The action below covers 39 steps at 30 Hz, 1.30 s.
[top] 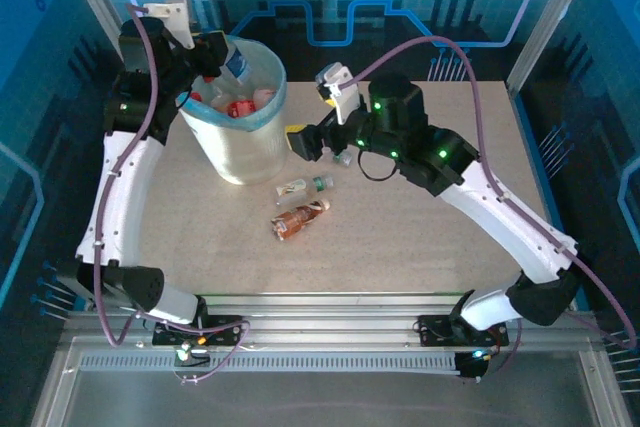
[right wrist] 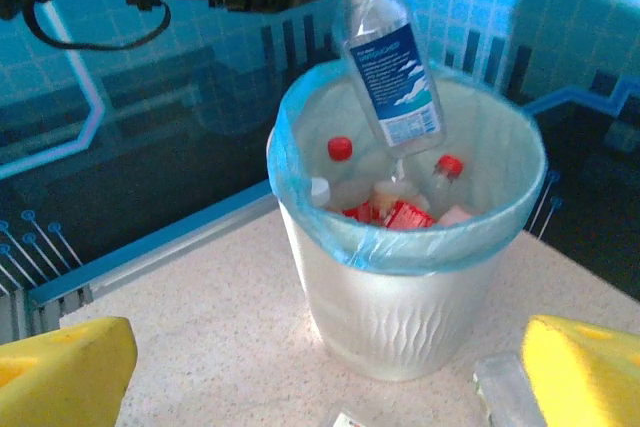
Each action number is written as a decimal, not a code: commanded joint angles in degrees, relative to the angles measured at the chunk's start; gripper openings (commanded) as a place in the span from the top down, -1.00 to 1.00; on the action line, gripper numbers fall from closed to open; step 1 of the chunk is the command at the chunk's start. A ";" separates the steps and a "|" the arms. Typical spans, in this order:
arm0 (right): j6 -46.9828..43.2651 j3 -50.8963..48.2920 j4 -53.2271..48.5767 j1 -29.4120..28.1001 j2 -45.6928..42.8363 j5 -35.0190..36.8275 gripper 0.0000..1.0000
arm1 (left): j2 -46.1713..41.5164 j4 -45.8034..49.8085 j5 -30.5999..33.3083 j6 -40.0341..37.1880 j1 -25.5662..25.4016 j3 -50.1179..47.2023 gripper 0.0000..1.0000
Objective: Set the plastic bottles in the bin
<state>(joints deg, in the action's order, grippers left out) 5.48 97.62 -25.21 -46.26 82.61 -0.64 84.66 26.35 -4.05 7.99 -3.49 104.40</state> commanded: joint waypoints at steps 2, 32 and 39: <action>2.70 1.15 -2.40 -1.02 1.93 0.52 -1.00 | 1.12 1.08 -4.43 2.35 0.67 -3.14 1.00; 4.01 2.32 -9.00 -1.29 6.24 2.14 -1.00 | 2.02 1.95 -10.71 6.21 1.99 -6.97 -0.89; -2.15 -2.29 -10.58 0.01 5.66 8.67 -1.00 | -8.03 1.99 -11.54 1.07 1.56 -11.55 -0.82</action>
<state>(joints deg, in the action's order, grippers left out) 6.94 97.69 -34.06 -46.54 88.31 4.12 82.24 27.94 -14.87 13.04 -2.20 94.78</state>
